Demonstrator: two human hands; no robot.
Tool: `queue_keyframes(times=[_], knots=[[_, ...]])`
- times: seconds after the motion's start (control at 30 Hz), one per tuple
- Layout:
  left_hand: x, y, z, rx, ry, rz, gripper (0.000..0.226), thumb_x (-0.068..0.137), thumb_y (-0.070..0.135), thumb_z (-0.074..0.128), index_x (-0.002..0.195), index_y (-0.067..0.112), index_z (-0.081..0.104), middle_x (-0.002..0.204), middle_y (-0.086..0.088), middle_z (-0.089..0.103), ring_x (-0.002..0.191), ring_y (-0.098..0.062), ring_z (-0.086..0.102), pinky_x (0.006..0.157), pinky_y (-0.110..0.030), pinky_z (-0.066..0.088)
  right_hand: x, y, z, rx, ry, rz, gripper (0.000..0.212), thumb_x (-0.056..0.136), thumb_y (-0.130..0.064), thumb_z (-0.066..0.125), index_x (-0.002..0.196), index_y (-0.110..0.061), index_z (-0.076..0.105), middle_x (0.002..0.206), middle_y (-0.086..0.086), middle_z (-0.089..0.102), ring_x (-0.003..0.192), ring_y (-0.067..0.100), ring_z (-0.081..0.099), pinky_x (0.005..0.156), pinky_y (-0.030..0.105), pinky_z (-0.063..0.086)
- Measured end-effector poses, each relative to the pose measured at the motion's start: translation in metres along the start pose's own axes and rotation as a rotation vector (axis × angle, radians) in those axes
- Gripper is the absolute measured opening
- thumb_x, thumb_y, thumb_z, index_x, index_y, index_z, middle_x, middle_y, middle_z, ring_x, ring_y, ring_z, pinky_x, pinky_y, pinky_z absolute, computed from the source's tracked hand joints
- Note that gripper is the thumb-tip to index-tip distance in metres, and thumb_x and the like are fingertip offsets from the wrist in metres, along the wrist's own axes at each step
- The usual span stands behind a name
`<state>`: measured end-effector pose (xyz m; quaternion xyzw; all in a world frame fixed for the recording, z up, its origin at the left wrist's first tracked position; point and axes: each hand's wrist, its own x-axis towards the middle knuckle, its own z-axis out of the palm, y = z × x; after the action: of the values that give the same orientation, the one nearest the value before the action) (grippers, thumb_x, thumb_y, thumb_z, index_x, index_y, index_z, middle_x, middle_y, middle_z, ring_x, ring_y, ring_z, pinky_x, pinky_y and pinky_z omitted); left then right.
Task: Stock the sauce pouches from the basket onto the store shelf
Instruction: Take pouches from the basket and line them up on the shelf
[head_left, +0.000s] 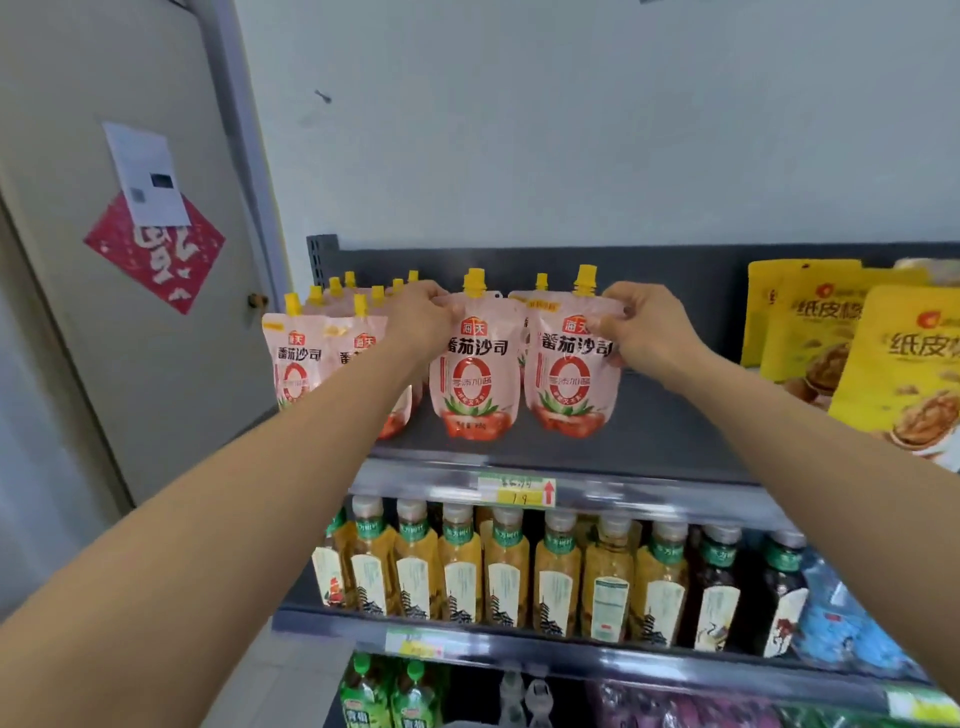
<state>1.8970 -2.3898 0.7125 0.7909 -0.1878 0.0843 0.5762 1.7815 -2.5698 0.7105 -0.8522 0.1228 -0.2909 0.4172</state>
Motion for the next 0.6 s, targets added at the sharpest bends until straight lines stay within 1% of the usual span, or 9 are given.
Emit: queue_keyframes(times=[0.07,0.13,0.2,0.23,0.3,0.33,0.43,0.53,0.6], knots=[[0.018,-0.008,0.008,0.021,-0.025,-0.003,0.008,0.093,0.012,0.051,0.089,0.011,0.057,0.088,-0.008,0.06,0.089,-0.025,0.061,0.084,-0.044,0.054,0.016,0.007,0.008,-0.019,0.009,0.017,0.017,0.091,-0.014,0.059,0.076,-0.02,0.057,0.092,0.011,0.07,0.086,0.027,0.069,0.077,0.05,0.058],[0.035,-0.018,0.016,0.044,-0.044,-0.011,0.01,0.094,0.011,0.049,0.098,0.007,0.057,0.087,-0.008,0.059,0.086,-0.023,0.059,0.083,-0.042,0.053,0.031,0.016,0.014,-0.038,0.019,0.031,0.019,0.09,-0.013,0.059,0.074,-0.022,0.057,0.091,0.01,0.07,0.086,0.026,0.069,0.077,0.049,0.058],[0.05,-0.026,0.025,0.078,-0.051,-0.009,0.006,0.094,0.011,0.047,0.095,0.012,0.053,0.091,-0.01,0.06,0.085,-0.023,0.059,0.079,-0.039,0.054,0.043,0.025,0.019,-0.049,0.018,0.051,0.017,0.09,-0.013,0.06,0.075,-0.021,0.058,0.09,0.009,0.07,0.086,0.027,0.069,0.078,0.048,0.058],[0.055,-0.03,0.029,0.107,-0.051,-0.007,0.005,0.095,0.012,0.046,0.095,0.015,0.05,0.09,-0.008,0.058,0.081,-0.02,0.058,0.072,-0.035,0.053,0.049,0.028,0.021,-0.053,0.015,0.065,0.018,0.09,-0.012,0.059,0.075,-0.021,0.057,0.09,0.008,0.07,0.087,0.027,0.069,0.078,0.048,0.058],[0.066,-0.037,0.036,0.121,-0.053,-0.008,0.008,0.096,0.011,0.045,0.093,0.015,0.05,0.081,-0.004,0.053,0.067,-0.013,0.05,0.056,-0.025,0.044,0.059,0.035,0.025,-0.055,0.021,0.088,0.021,0.09,-0.012,0.059,0.072,-0.023,0.057,0.093,0.008,0.07,0.088,0.027,0.069,0.077,0.048,0.058],[0.071,-0.04,0.039,0.122,-0.05,-0.01,0.01,0.096,0.01,0.044,0.091,0.014,0.051,0.076,-0.003,0.05,0.061,-0.011,0.045,0.052,-0.022,0.04,0.065,0.04,0.026,-0.056,0.025,0.095,0.022,0.09,-0.012,0.058,0.071,-0.022,0.057,0.094,0.01,0.071,0.089,0.027,0.069,0.077,0.049,0.058],[0.085,-0.048,0.049,0.12,-0.026,-0.018,0.015,0.096,0.008,0.041,0.091,0.014,0.054,0.07,0.0,0.047,0.057,-0.009,0.04,0.05,-0.021,0.035,0.079,0.05,0.029,-0.058,0.015,0.112,0.016,0.09,-0.009,0.057,0.076,-0.016,0.06,0.095,0.014,0.07,0.091,0.029,0.068,0.077,0.052,0.057],[0.096,-0.052,0.055,0.121,0.008,-0.019,0.023,0.097,0.007,0.041,0.113,0.011,0.057,0.073,0.004,0.049,0.059,-0.006,0.042,0.051,-0.019,0.037,0.097,0.059,0.034,-0.06,-0.011,0.109,0.016,0.09,-0.007,0.056,0.078,-0.016,0.061,0.096,0.013,0.07,0.091,0.028,0.068,0.078,0.05,0.058],[0.102,-0.055,0.056,0.128,0.032,-0.033,0.029,0.097,0.008,0.041,0.124,0.009,0.054,0.087,0.001,0.055,0.062,-0.005,0.045,0.05,-0.017,0.038,0.11,0.064,0.038,-0.045,-0.043,0.104,0.01,0.091,-0.007,0.057,0.089,-0.015,0.063,0.1,0.011,0.068,0.09,0.024,0.066,0.075,0.042,0.059]])
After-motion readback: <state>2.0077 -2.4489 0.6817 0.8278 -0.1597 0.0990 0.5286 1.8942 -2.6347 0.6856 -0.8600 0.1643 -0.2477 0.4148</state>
